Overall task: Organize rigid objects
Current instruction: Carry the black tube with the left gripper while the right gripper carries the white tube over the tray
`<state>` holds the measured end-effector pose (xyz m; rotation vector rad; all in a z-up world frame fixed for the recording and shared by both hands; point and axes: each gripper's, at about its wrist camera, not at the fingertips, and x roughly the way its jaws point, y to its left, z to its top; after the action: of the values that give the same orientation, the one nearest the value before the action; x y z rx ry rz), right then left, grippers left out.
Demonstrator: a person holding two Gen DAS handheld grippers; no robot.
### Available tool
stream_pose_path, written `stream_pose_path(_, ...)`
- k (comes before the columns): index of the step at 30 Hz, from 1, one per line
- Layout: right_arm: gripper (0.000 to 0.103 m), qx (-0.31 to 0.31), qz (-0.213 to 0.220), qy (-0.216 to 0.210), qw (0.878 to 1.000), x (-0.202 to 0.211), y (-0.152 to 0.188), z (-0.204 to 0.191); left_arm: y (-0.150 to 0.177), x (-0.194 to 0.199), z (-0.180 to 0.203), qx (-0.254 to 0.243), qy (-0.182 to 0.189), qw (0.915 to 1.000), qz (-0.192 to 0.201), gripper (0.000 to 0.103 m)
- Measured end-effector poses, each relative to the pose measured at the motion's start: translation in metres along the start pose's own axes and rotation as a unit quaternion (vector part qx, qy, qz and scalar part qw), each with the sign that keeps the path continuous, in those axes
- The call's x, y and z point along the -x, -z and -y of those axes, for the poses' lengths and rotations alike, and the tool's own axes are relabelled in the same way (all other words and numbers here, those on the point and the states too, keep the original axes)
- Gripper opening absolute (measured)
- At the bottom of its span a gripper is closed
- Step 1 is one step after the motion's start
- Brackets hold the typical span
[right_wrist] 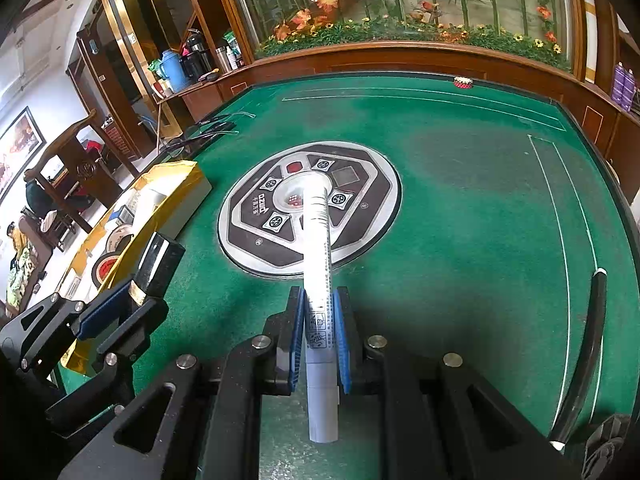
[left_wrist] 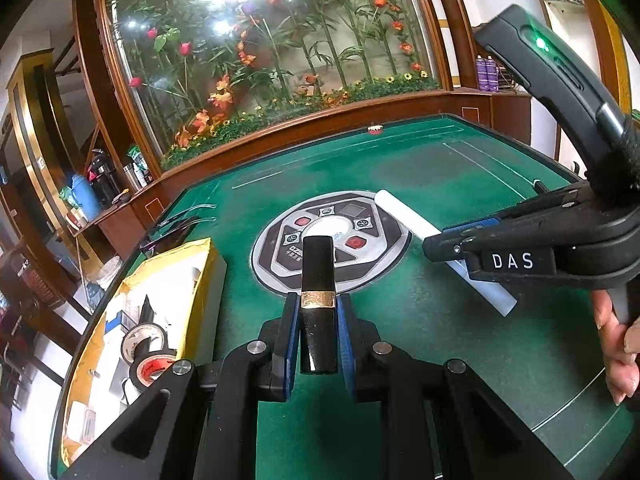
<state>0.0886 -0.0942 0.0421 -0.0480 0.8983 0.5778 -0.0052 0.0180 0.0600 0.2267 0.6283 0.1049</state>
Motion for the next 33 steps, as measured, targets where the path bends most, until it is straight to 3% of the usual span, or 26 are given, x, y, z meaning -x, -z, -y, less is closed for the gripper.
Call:
stream_pose_path(7, 0.014, -0.004, -0.003, -0.003, 1.000, 0.000, 0.000, -0.003, -0.001, 0.007, -0.007, 0.008, 0.003, 1.0000, 0.005, 0.018)
stream_pose_path(11, 0.014, -0.018, -0.005, -0.014, 1.000, -0.003, 0.000, 0.000, -0.004, 0.011, -0.016, 0.028, 0.025, 0.9993, 0.002, 0.018)
stream_pose_path(18, 0.014, -0.051, 0.006, -0.068, 0.996, 0.005, -0.003, -0.013, -0.010, 0.024, -0.054, 0.075, 0.041, 0.9963, 0.006, 0.018)
stream_pose_path(25, 0.014, -0.050, 0.010, -0.131, 0.990, 0.003, -0.008, -0.068, 0.007, 0.041, -0.116, 0.125, 0.018, 0.9920, -0.002, 0.019)
stream_pose_path(33, 0.014, -0.040, -0.007, -0.185, 0.982, -0.020, -0.011, -0.153, 0.059, 0.031, -0.191, 0.199, -0.016, 0.9786, -0.049, 0.019)
